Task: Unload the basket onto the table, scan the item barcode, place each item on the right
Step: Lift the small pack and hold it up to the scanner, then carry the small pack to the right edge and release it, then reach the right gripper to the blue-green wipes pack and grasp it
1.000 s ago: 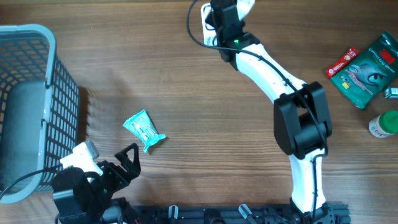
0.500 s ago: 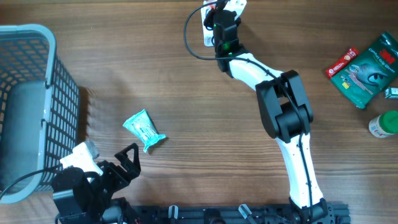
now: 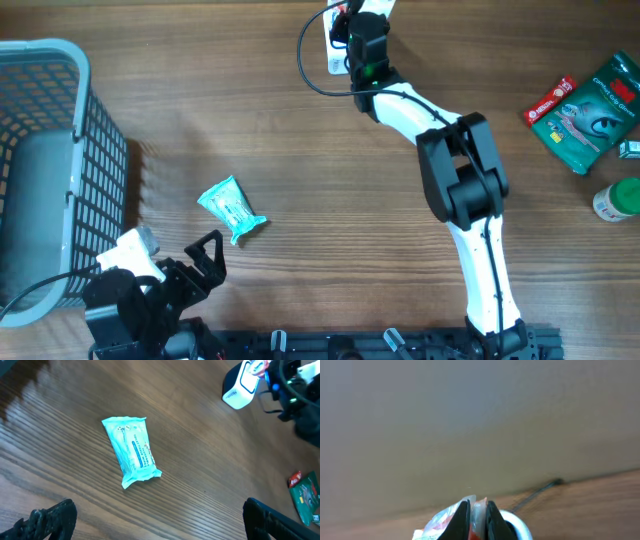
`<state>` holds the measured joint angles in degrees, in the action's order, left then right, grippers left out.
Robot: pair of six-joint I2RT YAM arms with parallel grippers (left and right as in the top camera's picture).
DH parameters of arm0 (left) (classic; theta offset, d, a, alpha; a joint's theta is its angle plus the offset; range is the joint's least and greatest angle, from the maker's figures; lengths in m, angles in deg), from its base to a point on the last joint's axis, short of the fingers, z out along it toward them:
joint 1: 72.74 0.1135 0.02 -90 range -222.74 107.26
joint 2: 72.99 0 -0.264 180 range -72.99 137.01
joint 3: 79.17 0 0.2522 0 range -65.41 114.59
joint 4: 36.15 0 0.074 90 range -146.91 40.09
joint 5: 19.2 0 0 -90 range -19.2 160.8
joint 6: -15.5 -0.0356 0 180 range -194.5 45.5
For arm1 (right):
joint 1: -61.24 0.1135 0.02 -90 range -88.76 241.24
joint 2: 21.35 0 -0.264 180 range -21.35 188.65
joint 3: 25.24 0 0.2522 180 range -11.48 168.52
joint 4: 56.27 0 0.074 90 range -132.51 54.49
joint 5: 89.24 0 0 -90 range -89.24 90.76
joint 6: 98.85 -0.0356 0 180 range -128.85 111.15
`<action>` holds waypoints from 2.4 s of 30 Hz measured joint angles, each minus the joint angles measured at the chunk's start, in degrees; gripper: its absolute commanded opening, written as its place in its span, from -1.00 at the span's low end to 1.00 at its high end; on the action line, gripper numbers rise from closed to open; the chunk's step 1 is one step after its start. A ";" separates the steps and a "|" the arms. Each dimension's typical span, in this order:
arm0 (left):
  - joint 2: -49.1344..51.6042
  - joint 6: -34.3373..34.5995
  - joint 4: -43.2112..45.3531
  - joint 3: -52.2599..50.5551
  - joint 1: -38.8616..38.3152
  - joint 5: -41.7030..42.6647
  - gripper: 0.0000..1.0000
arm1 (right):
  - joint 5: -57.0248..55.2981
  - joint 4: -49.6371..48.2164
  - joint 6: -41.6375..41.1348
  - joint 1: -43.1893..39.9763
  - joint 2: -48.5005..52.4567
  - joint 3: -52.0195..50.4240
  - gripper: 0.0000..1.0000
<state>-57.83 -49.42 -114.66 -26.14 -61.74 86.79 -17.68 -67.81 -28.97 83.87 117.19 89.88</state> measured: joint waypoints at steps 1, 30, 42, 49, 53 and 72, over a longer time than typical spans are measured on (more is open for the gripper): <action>0.00 0.00 0.02 0.00 0.00 0.00 1.00 | -0.04 3.37 2.91 -0.26 -1.79 -0.15 -0.91; 0.00 0.00 0.00 0.00 0.00 0.00 1.00 | 13.62 45.86 15.50 -36.59 -9.31 0.46 1.00; 0.00 0.00 0.02 0.00 0.00 0.00 1.00 | 70.64 75.45 16.63 -17.99 -28.35 -2.27 0.99; 0.00 0.02 0.04 0.00 0.00 0.00 1.00 | 66.14 62.66 15.98 6.36 -26.56 -18.88 0.99; 0.00 0.02 0.02 0.00 0.00 0.00 1.00 | 63.98 53.07 14.03 17.59 -26.23 -23.93 0.99; 0.00 0.00 0.00 0.00 0.00 0.00 1.00 | 46.88 36.54 2.05 28.13 -16.37 -25.16 -0.91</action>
<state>-57.83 -49.42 -114.66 -26.14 -61.74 86.79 29.20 -31.26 -26.91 112.00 100.82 64.72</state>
